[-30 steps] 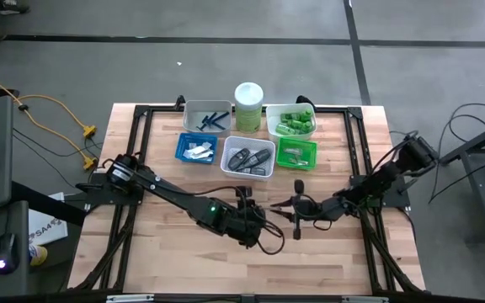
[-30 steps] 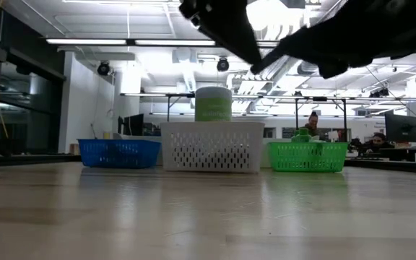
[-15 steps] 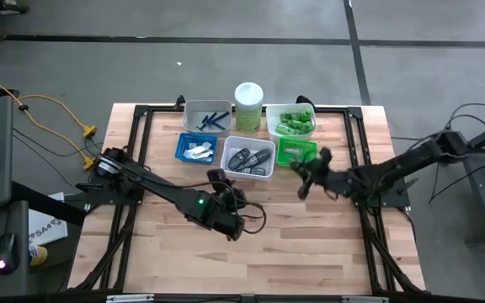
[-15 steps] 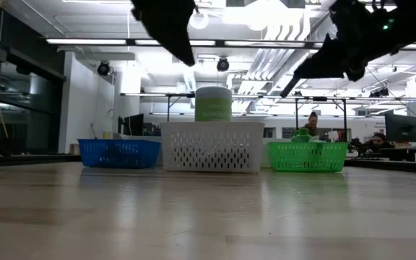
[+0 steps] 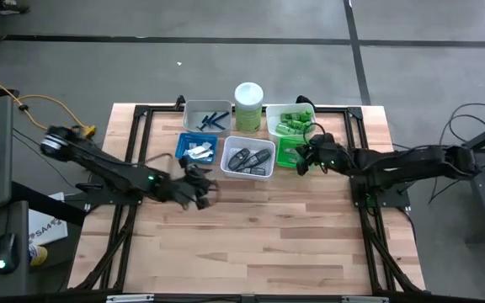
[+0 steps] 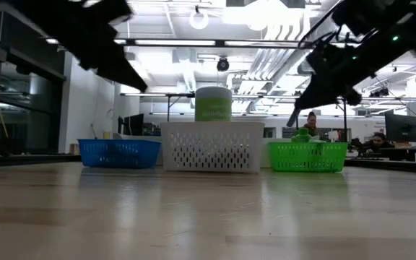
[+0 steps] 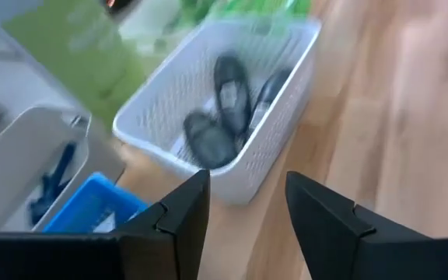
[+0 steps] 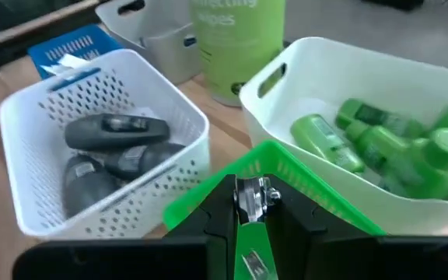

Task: Pick & Place Travel size toiletries
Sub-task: Put the silver nail cutter into the green bin, then return to Home Position

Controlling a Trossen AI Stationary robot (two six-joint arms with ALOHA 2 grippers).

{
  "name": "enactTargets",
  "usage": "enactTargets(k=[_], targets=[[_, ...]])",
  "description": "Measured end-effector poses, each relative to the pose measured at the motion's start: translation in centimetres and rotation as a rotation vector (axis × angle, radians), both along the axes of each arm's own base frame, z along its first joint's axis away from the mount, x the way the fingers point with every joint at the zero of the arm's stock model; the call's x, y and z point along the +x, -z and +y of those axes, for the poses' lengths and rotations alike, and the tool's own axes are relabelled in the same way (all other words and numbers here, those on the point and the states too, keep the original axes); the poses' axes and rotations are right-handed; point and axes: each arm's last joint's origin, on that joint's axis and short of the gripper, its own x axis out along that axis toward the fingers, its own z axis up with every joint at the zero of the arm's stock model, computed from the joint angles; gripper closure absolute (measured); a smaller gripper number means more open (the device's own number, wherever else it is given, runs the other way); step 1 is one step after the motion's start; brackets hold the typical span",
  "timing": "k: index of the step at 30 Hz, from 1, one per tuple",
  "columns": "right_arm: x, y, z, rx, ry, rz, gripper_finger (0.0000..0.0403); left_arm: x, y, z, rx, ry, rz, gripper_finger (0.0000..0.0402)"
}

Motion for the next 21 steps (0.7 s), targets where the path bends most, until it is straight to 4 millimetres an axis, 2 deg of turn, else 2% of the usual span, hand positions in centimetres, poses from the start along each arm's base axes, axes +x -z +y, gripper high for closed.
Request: enactTargets(k=[7, 11, 18, 21], targets=[[1.3, 1.8, -1.5, 0.095, 0.017, 0.011, 0.0361, -5.2, -0.2, 1.4, -0.040, 0.171, -0.314, 0.0233], [1.8, 2.6, -1.9, 0.131, 0.037, 0.014, 0.0358, -7.1, -0.2, 2.0, -0.053, 0.213, -0.411, 0.0233], [1.9, 3.1, -1.9, 0.206, 0.056, -0.010, 0.0234, -8.5, -0.3, 2.3, 0.005, 0.286, -0.401, 0.0233], [1.9, 2.9, -1.8, 0.232, 0.034, -0.023, 0.0192, -9.2, -0.7, 2.6, 0.027, 0.294, -0.401, 0.0233]])
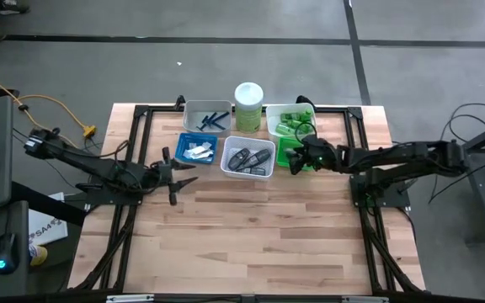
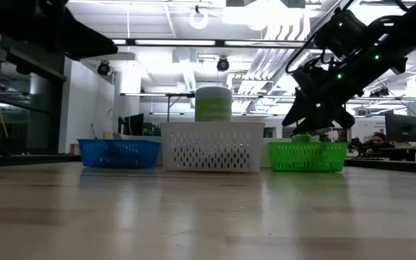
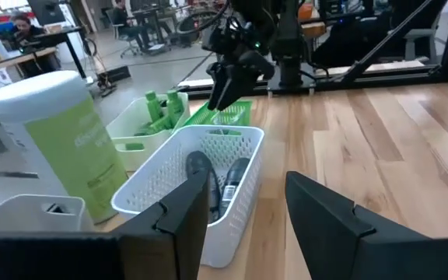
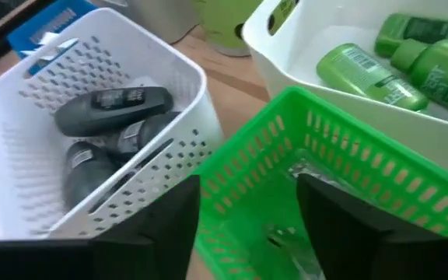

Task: Pick & Place Travel size toiletries
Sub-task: Return to Home Position

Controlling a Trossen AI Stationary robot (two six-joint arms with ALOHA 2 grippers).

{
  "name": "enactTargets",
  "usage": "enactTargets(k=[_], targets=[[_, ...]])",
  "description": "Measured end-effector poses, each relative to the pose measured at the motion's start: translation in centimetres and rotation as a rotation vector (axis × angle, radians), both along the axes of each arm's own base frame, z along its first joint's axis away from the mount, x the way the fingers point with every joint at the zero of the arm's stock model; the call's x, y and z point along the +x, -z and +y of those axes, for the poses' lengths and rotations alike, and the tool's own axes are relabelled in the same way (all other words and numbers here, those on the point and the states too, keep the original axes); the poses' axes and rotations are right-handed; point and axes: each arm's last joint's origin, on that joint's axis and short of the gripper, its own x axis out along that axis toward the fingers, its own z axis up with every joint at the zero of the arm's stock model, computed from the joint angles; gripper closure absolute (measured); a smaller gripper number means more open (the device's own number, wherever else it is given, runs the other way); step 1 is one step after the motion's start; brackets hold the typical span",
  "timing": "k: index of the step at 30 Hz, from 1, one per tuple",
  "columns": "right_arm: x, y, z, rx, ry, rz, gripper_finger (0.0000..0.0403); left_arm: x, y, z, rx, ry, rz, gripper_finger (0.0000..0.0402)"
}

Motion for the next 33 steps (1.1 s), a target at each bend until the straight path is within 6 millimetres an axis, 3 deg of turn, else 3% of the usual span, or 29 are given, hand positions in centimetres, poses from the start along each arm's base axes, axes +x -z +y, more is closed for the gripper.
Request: enactTargets(k=[8, 22, 33], targets=[[-0.9, -2.5, 0.6, -0.026, -0.123, -0.113, 0.0147, -2.5, -0.7, 0.7, 0.023, 0.037, -0.024, 0.0233], [-3.0, -7.4, 4.9, -0.292, -0.464, -0.323, 0.0141, -7.5, -0.3, 2.5, -0.010, 0.010, -0.073, 0.0233], [-5.3, -3.3, 6.0, -0.372, -0.568, -0.622, 0.0141, -6.8, 1.1, 2.4, 0.000, -0.051, -0.066, 0.0233]])
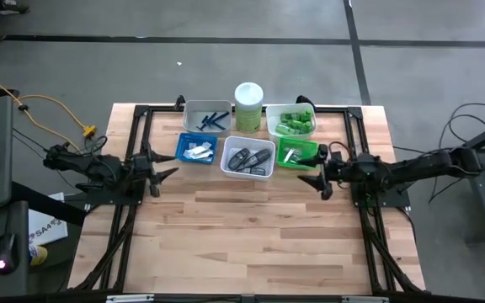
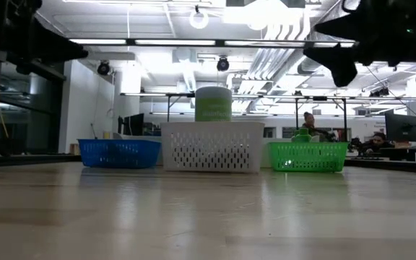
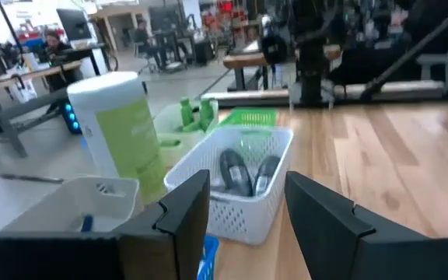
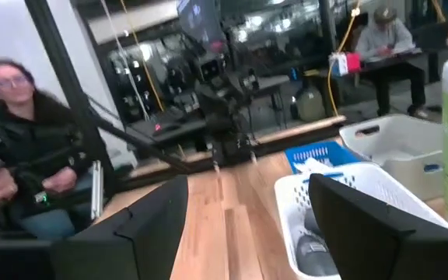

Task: Pick & Place Travel size toiletries
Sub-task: Return to Home Position

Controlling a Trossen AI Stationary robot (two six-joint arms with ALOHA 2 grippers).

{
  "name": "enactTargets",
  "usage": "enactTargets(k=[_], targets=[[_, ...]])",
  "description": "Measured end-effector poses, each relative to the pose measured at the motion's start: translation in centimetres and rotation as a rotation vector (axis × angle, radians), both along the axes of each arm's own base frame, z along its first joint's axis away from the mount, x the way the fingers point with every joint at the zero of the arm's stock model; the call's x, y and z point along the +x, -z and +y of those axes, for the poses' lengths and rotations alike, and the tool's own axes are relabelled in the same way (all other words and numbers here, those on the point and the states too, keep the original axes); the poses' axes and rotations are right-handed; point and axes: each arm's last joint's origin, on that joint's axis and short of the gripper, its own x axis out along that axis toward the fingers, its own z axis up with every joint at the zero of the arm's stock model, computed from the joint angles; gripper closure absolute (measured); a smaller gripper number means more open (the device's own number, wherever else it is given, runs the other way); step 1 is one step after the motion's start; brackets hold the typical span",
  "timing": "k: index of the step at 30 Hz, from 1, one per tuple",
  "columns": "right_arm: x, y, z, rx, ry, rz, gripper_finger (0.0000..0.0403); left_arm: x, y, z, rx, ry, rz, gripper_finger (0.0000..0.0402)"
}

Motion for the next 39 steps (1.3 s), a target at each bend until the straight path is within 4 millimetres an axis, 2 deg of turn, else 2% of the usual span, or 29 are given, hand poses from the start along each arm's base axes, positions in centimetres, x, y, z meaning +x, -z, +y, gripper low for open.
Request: enactTargets(k=[6, 10, 19, 22, 29, 36, 39], targets=[[-2.0, 1.3, -0.1, 0.018, 0.009, -0.053, 0.0141, 0.0, -0.1, 0.0, -0.006, -0.013, -0.010, 0.0233], [-2.7, 1.2, -0.1, 0.021, 0.010, -0.047, 0.0141, -0.2, -0.7, 0.2, -0.001, -0.038, -0.034, 0.0233], [-4.3, 1.4, -0.3, 0.015, 0.052, -0.030, 0.0141, -0.1, -0.3, 0.1, -0.015, -0.027, -0.022, 0.0233], [-4.7, 1.5, -0.3, 0.001, 0.052, -0.022, 0.0141, 0.2, -0.1, -0.1, -0.036, 0.021, -0.047, 0.0233], [-5.0, 1.7, -0.2, -0.008, 0.024, -0.011, 0.0141, 1.3, 2.4, -0.8, -0.052, 0.149, -0.070, 0.0233], [-5.0, 1.9, 0.0, 0.002, -0.029, -0.001, 0.0141, 1.7, 3.1, -1.6, -0.015, 0.368, -0.183, 0.0233], [-5.0, 2.1, 0.0, 0.010, -0.028, 0.029, 0.0141, 1.8, 3.3, -1.7, 0.010, 0.411, -0.161, 0.0233]])
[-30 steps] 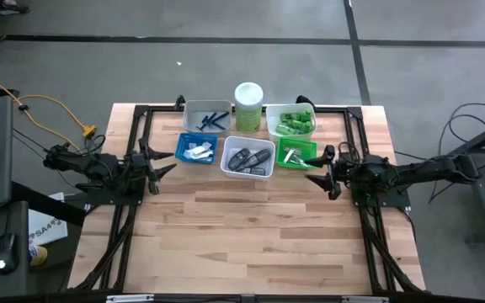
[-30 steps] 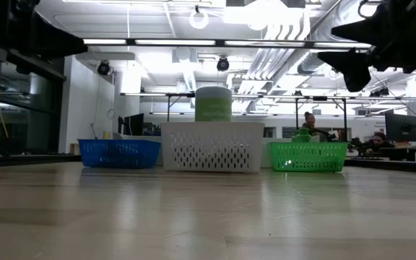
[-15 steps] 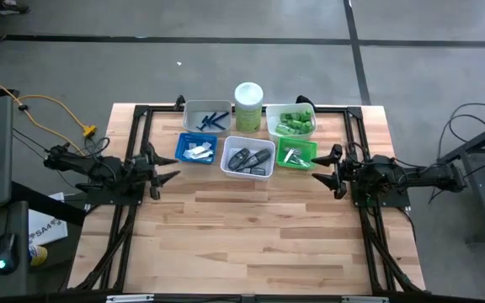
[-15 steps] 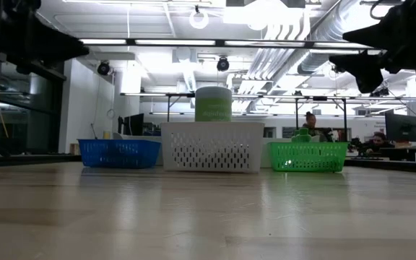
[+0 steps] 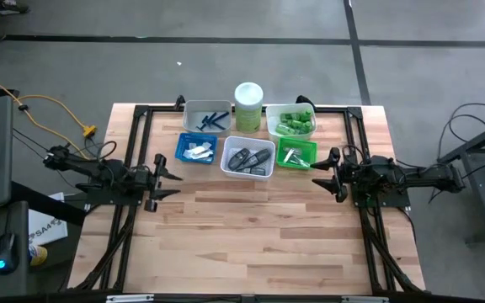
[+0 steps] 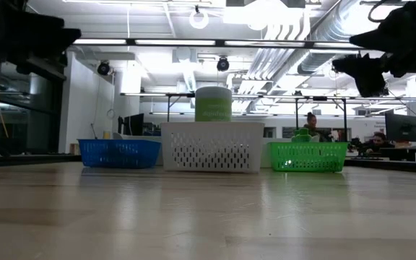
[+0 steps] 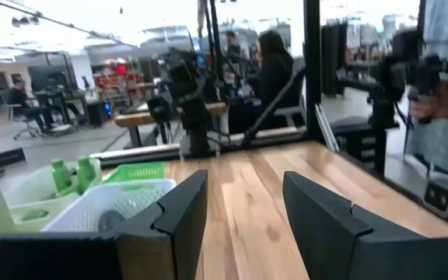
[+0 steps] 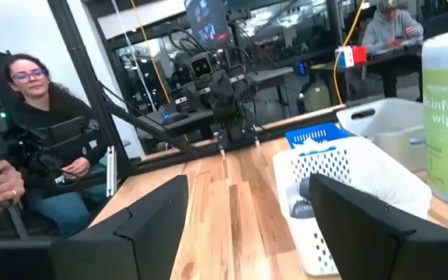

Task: Pick & Place Travel size toiletries
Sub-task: Return to Home Position

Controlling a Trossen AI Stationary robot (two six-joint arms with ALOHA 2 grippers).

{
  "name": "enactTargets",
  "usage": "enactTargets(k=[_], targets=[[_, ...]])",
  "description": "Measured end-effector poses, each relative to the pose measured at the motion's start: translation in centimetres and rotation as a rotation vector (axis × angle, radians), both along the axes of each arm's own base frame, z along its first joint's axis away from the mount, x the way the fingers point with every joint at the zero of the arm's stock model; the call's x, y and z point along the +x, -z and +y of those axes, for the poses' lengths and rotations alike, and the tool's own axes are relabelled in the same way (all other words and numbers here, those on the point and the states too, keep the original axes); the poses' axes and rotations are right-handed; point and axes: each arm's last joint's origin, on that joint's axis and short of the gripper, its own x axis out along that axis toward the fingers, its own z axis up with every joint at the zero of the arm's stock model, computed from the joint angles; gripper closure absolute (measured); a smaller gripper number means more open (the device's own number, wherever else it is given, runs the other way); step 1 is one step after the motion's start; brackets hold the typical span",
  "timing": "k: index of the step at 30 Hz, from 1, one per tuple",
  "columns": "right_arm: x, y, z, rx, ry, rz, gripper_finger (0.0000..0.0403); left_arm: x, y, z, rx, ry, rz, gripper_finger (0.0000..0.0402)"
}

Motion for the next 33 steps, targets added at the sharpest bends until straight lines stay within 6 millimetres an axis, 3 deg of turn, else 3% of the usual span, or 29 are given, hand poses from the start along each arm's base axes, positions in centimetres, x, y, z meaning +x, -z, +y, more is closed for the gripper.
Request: enactTargets(k=[7, 33], targets=[[0.02, 0.31, -0.01, 0.002, 0.003, 0.031, 0.0141, 0.09, 0.81, -0.04, 0.029, 0.002, 0.074, 0.0233], [0.04, 0.79, -0.02, 0.001, 0.006, 0.077, 0.0141, 0.15, 1.05, -0.10, -0.026, 0.019, 0.101, 0.0233]])
